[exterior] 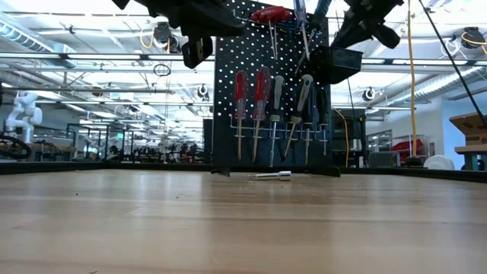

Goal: Hang tools onto peg board
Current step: Put the silver extension bar into the black bin on the pegboard

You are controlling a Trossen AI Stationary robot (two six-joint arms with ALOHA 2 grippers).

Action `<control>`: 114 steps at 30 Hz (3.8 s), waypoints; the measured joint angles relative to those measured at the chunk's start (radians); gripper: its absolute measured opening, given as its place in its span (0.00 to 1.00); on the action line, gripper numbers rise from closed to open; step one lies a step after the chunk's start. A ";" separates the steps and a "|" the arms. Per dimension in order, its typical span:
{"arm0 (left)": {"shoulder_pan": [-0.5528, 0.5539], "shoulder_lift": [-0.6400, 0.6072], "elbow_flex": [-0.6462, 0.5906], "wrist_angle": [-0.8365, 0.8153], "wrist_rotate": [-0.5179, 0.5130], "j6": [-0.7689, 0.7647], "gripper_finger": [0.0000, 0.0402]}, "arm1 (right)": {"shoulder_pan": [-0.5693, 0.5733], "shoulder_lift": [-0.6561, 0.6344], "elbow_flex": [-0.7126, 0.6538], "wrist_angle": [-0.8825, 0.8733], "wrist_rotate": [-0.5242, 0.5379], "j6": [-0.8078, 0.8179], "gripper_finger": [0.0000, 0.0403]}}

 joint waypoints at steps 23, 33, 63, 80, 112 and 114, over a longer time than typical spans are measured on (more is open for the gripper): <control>-0.013 0.000 0.000 -0.008 0.000 -0.001 0.00 | -0.016 0.056 0.047 -0.017 0.021 -0.057 0.41; -0.013 -0.001 0.000 -0.040 0.000 -0.001 0.00 | -0.012 -0.026 0.047 0.049 0.064 -0.083 0.39; 0.014 0.256 -0.019 0.108 -0.304 0.441 0.38 | 0.784 -0.039 -0.108 -0.068 0.088 0.341 0.39; 0.069 0.503 -0.018 0.356 -0.367 0.498 0.53 | 0.892 -0.036 -0.275 0.055 0.092 0.546 0.39; 0.060 0.559 -0.018 0.274 -0.199 0.241 0.06 | 0.891 -0.036 -0.275 0.102 0.138 0.503 0.39; 0.048 0.521 -0.022 0.255 -0.174 0.240 0.06 | 0.891 -0.034 -0.275 0.123 0.151 0.498 0.39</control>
